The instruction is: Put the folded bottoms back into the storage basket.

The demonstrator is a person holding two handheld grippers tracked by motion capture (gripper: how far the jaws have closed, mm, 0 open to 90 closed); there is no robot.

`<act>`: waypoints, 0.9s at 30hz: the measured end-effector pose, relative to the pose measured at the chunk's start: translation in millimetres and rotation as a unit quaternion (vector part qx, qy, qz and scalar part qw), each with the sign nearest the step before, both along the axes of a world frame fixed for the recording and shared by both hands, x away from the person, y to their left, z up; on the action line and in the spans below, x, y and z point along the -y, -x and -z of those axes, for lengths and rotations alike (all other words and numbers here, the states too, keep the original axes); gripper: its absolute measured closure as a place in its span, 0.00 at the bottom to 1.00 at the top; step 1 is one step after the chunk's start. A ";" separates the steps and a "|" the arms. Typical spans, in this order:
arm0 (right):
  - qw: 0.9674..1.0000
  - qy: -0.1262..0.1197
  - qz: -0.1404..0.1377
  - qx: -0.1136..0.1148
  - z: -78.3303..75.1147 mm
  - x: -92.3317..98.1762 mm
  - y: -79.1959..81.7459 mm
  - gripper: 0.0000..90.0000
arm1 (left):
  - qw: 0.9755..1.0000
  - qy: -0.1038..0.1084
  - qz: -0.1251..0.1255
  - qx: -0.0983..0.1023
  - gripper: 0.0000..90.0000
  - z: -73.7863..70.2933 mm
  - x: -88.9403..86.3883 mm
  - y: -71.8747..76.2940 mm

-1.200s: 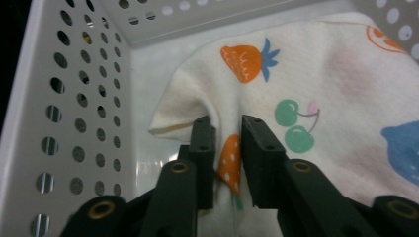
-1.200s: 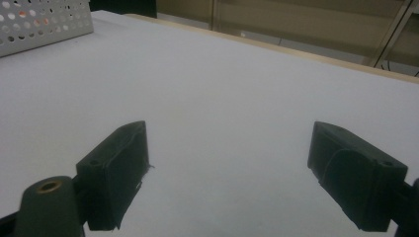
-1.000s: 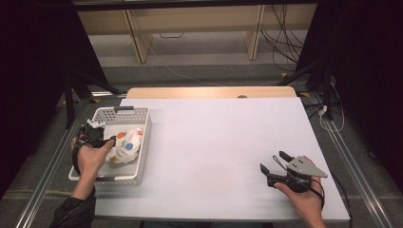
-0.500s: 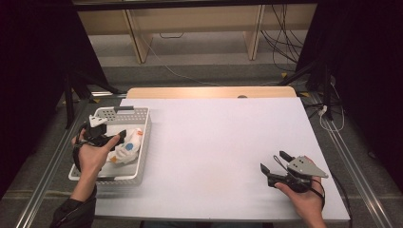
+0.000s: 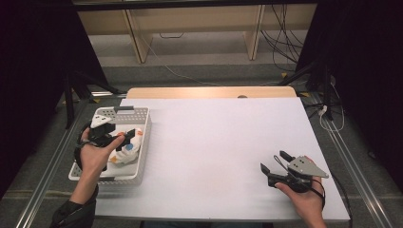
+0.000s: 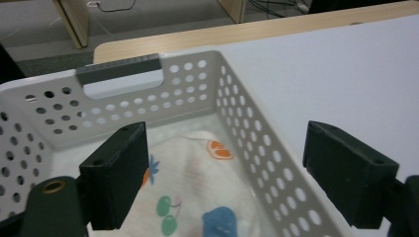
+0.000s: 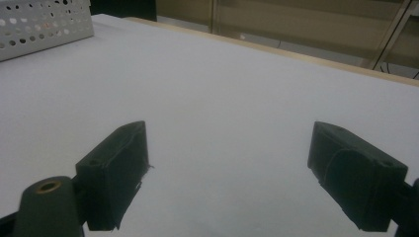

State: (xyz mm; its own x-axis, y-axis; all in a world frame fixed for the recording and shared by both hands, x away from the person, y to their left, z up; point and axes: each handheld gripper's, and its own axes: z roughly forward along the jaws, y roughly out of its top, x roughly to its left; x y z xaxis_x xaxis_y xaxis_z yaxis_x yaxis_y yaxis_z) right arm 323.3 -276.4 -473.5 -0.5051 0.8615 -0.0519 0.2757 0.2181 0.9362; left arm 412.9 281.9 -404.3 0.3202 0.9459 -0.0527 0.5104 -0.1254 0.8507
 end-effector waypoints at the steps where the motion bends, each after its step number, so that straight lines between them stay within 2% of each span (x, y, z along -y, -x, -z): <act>1: 1.000 -0.001 -0.001 0.001 0.1 0.0 -0.1 0.18 | 1.000 -0.001 0.004 0.002 0.18 -1.1 1.9 1.2; 12: 1.000 -0.003 -0.001 0.002 0.2 0.2 -0.2 0.18 | 0.998 0.005 0.061 0.016 0.14 -5.8 29.5 12.9; 19: 1.000 -0.005 -0.001 0.003 0.3 0.5 -0.4 0.18 | 0.995 0.006 0.098 0.017 0.13 -3.0 44.4 21.9; 27: 1.000 -0.005 -0.001 0.003 0.2 0.6 -0.3 0.18 | 0.991 -0.002 0.135 0.024 0.15 1.7 64.3 38.2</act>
